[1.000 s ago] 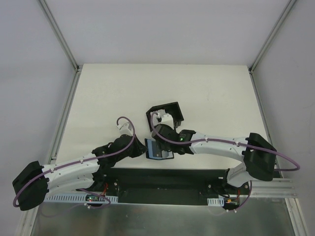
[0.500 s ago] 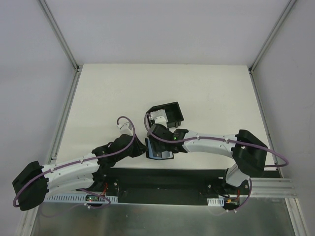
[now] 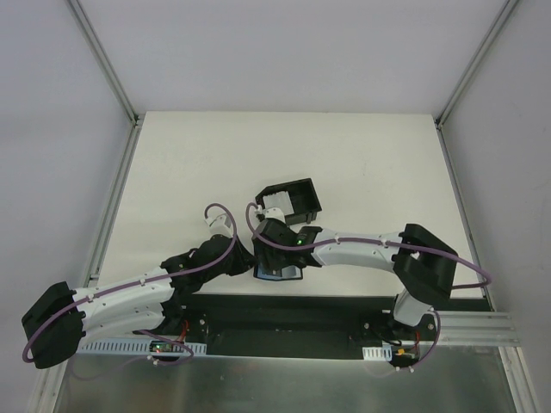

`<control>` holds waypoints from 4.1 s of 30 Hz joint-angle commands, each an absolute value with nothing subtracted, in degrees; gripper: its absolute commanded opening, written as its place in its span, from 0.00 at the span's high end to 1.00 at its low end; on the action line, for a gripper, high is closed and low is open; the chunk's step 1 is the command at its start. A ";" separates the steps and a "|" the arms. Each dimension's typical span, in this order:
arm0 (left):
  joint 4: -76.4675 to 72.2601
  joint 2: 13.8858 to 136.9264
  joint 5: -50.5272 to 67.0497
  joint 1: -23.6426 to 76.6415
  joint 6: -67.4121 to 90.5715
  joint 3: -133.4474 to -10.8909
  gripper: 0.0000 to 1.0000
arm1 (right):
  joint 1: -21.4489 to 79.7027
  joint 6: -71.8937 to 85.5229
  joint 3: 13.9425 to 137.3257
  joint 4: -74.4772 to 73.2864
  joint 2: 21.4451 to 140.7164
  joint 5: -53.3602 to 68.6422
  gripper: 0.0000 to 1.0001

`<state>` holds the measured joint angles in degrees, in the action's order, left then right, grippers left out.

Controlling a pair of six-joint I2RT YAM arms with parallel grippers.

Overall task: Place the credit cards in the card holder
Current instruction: Turn over the card slot in the card holder, then pick up the credit card from the storage box.

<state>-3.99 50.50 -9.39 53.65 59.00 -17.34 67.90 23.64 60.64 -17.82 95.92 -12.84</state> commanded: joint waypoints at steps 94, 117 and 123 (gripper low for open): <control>-7.47 55.98 -11.60 53.79 64.25 -13.01 1.00 | 49.40 17.76 62.39 -17.14 81.29 -2.81 0.47; -7.12 61.26 -10.11 51.33 66.35 -14.50 1.00 | 37.62 8.44 82.35 -22.50 106.87 8.26 0.29; -9.14 61.79 -8.44 49.31 66.89 -13.53 1.00 | 37.00 8.88 82.88 -20.83 109.60 11.95 0.28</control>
